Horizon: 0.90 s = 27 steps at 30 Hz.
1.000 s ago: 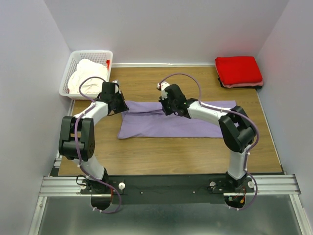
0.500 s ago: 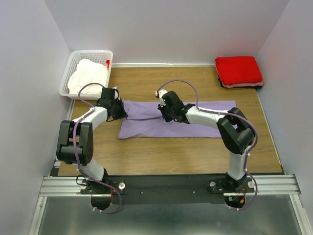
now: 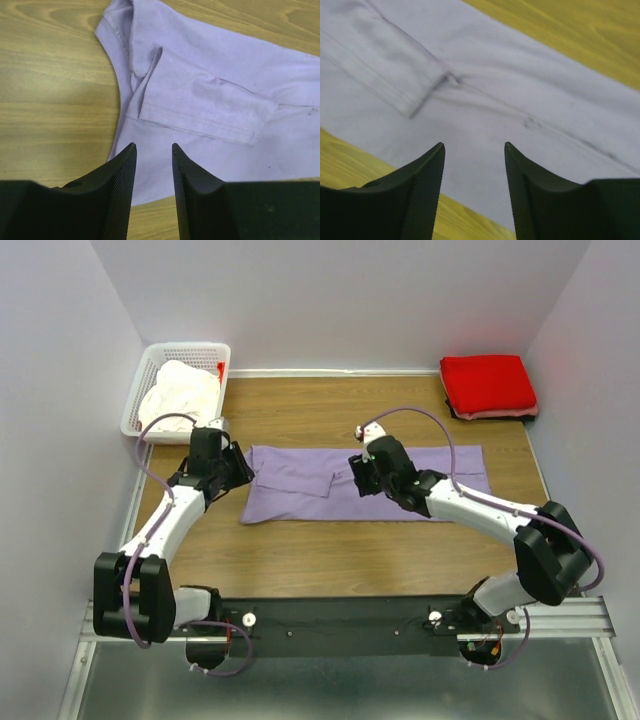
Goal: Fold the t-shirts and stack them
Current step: Fold the tshirt
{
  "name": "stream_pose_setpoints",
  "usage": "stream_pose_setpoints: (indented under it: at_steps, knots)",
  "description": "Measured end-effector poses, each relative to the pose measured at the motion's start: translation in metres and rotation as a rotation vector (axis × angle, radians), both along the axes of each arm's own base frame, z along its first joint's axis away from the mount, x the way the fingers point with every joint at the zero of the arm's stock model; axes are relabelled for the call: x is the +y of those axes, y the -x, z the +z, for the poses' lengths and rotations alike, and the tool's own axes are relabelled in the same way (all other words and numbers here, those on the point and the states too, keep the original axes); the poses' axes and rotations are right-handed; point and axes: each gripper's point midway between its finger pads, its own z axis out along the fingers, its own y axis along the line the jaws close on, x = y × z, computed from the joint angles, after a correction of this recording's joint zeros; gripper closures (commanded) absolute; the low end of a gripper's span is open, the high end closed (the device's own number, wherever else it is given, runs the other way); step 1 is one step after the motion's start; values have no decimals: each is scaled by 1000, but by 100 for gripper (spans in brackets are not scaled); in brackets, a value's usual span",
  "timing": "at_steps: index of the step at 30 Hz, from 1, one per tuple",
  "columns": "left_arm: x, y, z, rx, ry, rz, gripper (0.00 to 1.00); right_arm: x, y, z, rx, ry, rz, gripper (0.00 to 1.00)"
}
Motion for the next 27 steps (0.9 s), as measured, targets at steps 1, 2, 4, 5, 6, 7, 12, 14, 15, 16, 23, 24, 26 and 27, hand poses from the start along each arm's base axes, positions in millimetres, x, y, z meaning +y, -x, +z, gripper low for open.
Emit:
stream_pose_setpoints:
  at_steps: [1,2,4,5,6,7,12,14,15,16,23,24,26,27]
  knots:
    - [-1,2,0,0,3,0,57,-12,2,-5,3,13,-41,39]
    - [-3,4,-2,6,5,0,57,-22,5,-11,14,25,-72,37]
    - [-9,10,-15,40,12,-8,57,-39,7,-23,41,43,-129,36]
    - [-13,12,-20,55,13,-14,57,-57,6,-33,72,55,-191,35]
    - [-18,15,-28,81,11,-25,57,-69,4,-38,90,56,-233,34]
    - [-22,15,-33,96,10,-33,57,-81,2,-42,109,57,-277,33]
    - [-47,19,-74,203,-25,-91,57,-139,-6,-58,195,37,-511,28]
    - [-51,16,-87,235,-37,-99,56,-145,-4,-64,225,38,-545,25]
    - [-53,11,-87,234,-38,-99,56,-147,-1,-67,243,40,-559,24]
    - [-53,5,-86,229,-41,-95,56,-148,2,-70,256,41,-563,23]
    - [-65,-67,-85,180,-89,-101,56,-137,42,-100,448,38,-521,22]
    - [-67,-76,-85,172,-93,-106,56,-135,44,-100,452,38,-515,22]
    - [-70,-101,-84,153,-118,-107,56,-126,51,-101,469,38,-487,22]
    - [-71,-113,-83,141,-126,-107,56,-120,54,-101,474,33,-472,22]
